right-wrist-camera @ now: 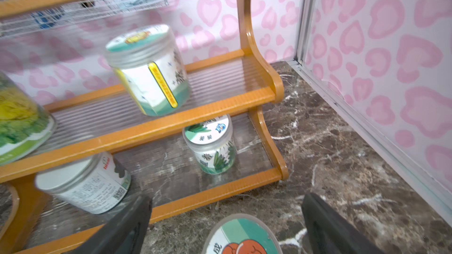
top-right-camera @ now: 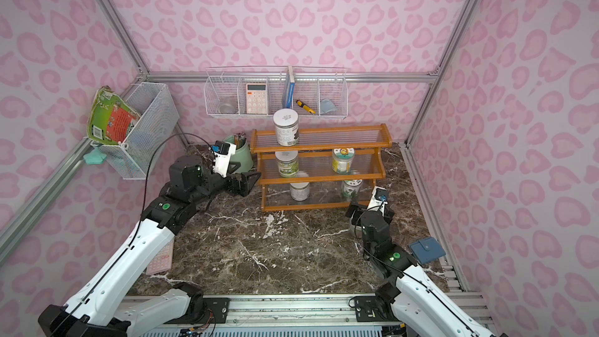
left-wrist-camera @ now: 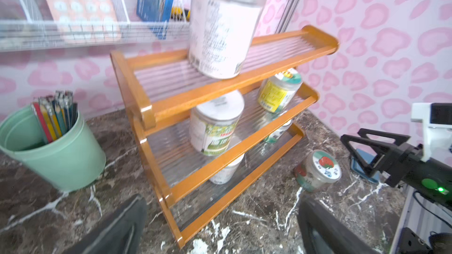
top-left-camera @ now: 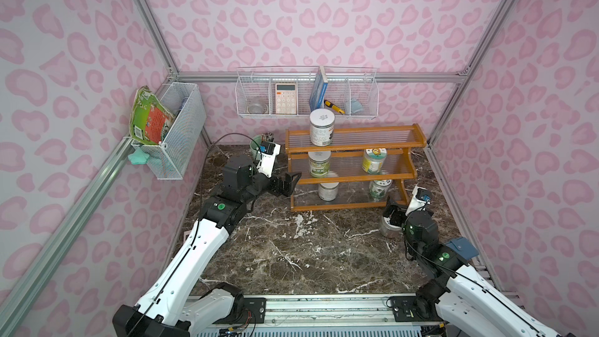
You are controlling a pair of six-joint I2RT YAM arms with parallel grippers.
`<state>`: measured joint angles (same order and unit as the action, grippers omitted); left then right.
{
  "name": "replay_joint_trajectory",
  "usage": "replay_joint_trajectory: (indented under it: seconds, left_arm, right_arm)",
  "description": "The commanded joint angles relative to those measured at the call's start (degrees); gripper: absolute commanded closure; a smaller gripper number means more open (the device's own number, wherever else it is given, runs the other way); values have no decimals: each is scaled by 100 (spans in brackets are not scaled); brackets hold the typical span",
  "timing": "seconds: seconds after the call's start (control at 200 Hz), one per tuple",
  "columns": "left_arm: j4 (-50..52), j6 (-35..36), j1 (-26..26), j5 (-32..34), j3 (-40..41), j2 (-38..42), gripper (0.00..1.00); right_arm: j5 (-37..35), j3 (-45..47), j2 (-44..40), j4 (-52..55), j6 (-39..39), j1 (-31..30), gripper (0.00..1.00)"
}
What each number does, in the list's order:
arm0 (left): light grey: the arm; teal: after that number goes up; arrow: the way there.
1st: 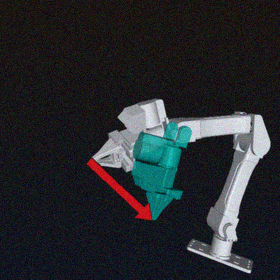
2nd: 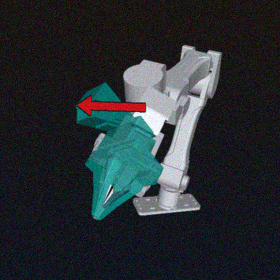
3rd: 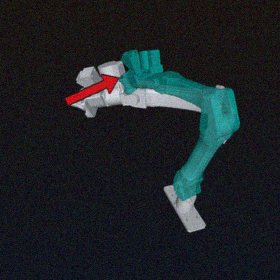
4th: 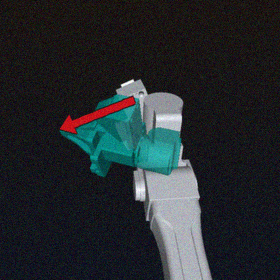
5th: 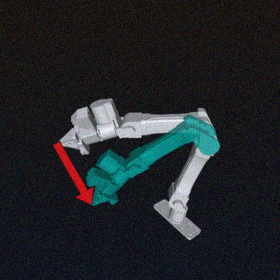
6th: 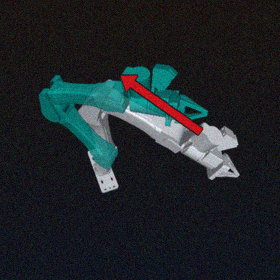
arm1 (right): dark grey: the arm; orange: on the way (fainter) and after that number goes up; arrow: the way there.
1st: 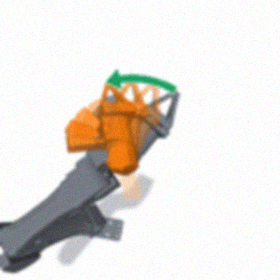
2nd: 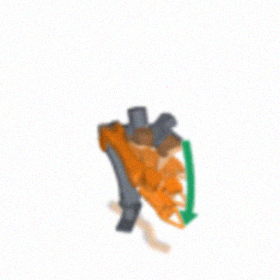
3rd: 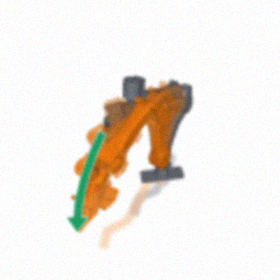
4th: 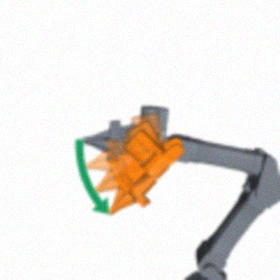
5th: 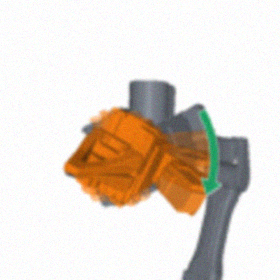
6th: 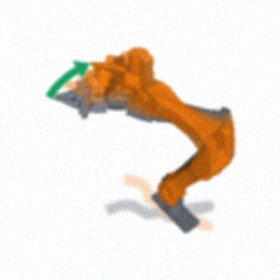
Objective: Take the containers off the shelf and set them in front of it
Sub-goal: 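Pick up a container from the shelf.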
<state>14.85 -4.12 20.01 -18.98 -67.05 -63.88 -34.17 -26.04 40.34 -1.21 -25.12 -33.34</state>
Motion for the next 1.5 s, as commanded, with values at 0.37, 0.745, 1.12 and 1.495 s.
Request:
replay_joint_trajectory:
  seconds: [0.37,0.745,1.12,1.495]
  left_arm:
    - [-343,224,82,-211,-1826,-1618,0]
    - [-535,254,91,-480,-2769,-2652,1]
    - [-580,289,91,-652,-3188,-3155,0]
    - [-674,201,108,-956,-3637,-3591,1]
  right_arm:
    - [1906,-1046,107,342,641,314,1]
    - [2239,-1198,77,416,659,615,1]
    - [2389,-1175,98,333,614,760,1]
    - [2503,-1166,71,342,574,841,1]
